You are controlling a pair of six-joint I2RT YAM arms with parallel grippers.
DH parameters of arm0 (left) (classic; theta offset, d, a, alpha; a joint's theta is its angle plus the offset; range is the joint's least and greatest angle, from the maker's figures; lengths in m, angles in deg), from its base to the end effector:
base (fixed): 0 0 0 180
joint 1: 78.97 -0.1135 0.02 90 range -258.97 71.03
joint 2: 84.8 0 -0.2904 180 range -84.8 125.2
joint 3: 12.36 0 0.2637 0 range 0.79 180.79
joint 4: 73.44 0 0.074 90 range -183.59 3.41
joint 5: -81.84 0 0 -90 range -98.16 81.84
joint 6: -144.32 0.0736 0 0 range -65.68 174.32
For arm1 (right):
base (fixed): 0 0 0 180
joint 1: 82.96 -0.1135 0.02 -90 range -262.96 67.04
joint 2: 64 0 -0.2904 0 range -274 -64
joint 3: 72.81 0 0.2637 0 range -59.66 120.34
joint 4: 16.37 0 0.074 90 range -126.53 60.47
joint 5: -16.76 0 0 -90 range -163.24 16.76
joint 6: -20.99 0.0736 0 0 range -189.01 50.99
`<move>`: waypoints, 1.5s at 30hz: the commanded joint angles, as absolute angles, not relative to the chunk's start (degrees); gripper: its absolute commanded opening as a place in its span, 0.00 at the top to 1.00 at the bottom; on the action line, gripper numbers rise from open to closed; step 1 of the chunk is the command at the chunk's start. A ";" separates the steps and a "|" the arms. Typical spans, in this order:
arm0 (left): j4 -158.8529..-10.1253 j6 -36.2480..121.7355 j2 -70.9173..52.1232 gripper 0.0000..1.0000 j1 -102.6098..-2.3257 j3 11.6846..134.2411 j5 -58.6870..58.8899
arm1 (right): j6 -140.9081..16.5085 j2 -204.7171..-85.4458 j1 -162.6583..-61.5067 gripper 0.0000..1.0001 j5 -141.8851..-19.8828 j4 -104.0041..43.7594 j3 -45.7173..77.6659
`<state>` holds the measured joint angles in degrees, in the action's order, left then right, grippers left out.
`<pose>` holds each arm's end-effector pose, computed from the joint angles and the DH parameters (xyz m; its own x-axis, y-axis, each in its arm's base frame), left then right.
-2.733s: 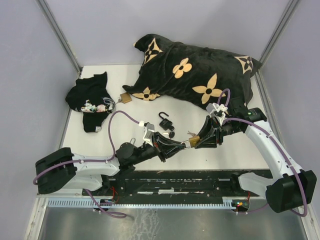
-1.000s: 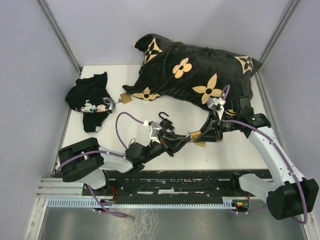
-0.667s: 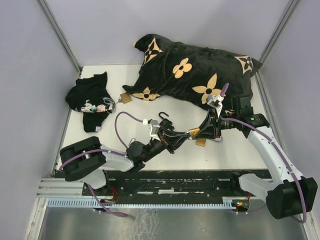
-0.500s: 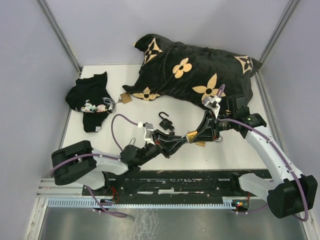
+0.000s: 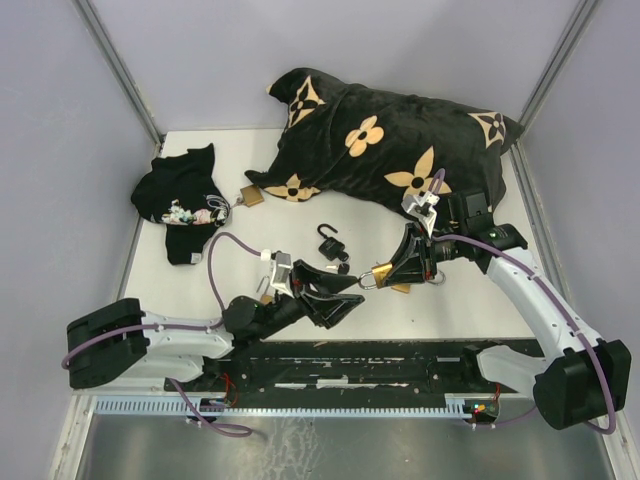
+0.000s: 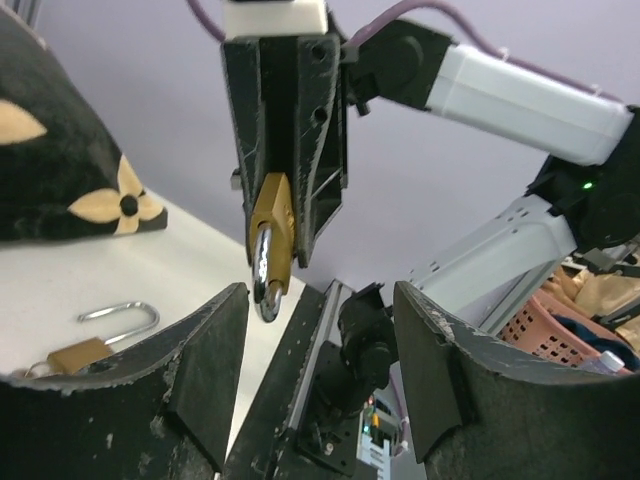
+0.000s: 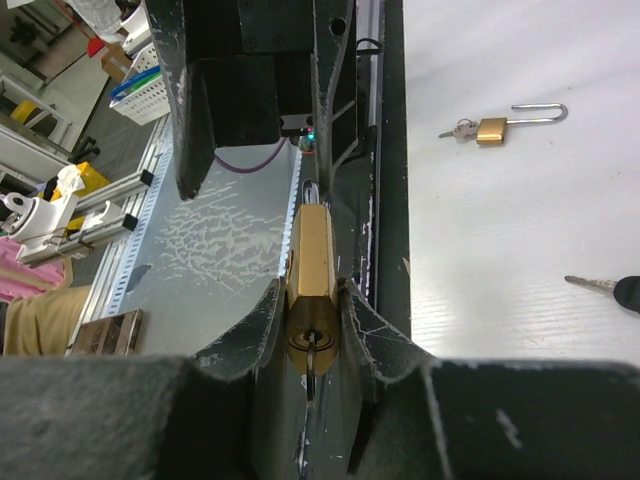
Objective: Lock with the key
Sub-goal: Lock the lock.
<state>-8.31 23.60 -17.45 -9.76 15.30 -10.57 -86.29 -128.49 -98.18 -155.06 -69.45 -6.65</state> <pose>0.0896 -0.2273 0.2765 -0.3392 -0.5445 -0.7671 0.8693 0.1302 -0.4768 0.1847 0.1257 0.3172 -0.5321 -0.1886 -0.8254 -0.8286 -0.0846 0.5535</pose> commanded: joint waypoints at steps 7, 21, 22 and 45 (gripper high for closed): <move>-13.17 21.83 -14.34 0.45 -9.34 20.07 -11.68 | -89.49 -128.56 -97.80 0.98 -157.24 -70.32 -5.07; -11.04 19.57 -11.57 0.92 -9.51 22.12 -12.13 | -91.56 -128.32 -97.94 0.98 -156.65 -72.01 -4.91; -11.09 19.65 -11.63 0.96 -9.60 21.95 -12.06 | -91.55 -128.26 -97.98 0.98 -156.56 -72.07 -4.94; -4.13 8.73 -17.85 0.97 -15.57 7.97 -17.12 | -84.01 -126.52 -97.90 0.06 -138.24 -65.27 -5.58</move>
<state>-12.46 13.42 -13.43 -13.89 10.53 -13.50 -89.13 -128.58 -98.07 -147.00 -71.72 -6.65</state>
